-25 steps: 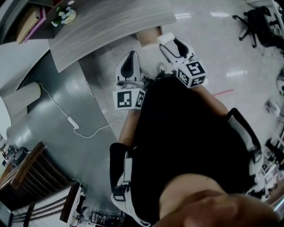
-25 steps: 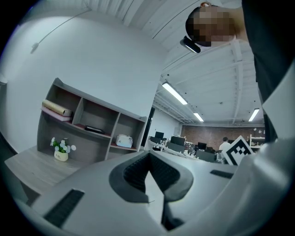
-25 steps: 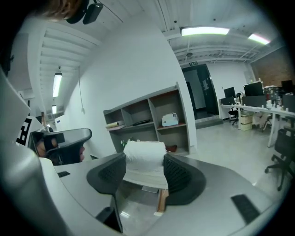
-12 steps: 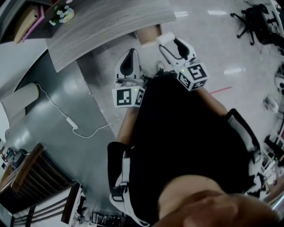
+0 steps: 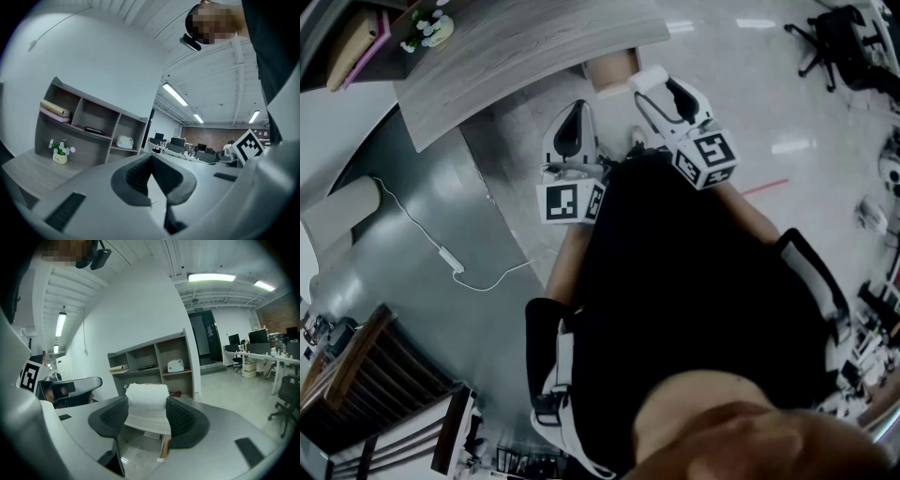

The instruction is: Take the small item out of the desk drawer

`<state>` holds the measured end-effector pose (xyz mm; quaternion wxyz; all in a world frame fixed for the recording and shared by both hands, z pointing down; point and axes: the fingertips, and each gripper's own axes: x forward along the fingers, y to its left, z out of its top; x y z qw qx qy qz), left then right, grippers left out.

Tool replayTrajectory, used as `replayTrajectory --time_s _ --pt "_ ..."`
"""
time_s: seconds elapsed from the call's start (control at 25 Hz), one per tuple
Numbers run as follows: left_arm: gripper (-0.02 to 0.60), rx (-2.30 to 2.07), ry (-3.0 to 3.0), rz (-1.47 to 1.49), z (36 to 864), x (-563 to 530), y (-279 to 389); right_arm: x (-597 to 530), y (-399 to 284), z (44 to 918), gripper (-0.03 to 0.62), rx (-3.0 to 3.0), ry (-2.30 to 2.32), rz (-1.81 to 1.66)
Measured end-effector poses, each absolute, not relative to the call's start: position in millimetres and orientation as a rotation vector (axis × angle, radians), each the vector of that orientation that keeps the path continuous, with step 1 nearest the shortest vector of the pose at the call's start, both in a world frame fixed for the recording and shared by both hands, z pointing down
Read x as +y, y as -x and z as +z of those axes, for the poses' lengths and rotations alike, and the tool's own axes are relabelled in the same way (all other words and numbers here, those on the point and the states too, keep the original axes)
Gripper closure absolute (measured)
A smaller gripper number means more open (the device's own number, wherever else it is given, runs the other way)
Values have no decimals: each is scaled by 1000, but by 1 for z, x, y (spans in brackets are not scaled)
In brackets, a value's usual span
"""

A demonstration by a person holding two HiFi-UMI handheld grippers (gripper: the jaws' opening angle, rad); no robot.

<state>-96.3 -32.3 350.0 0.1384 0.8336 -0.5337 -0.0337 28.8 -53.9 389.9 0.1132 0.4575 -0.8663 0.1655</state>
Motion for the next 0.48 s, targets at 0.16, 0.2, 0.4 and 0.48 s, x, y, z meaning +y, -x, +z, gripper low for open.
replayTrajectory --time_s 0.16,0.2,0.4,0.48 --pt "584 -1542 -2412 -98 350 -30 96 -51 -28 389 339 -2542 -1338 482" --pt "584 -1541 -2413 -98 350 -30 96 -51 -28 390 339 -2540 -1336 481" --pt "584 -1539 -2417 -92 352 -29 95 -49 -29 393 339 -2535 -1338 483" --pt "584 -1538 -2417 -90 352 -27 94 -47 -30 393 339 -2532 -1338 484"
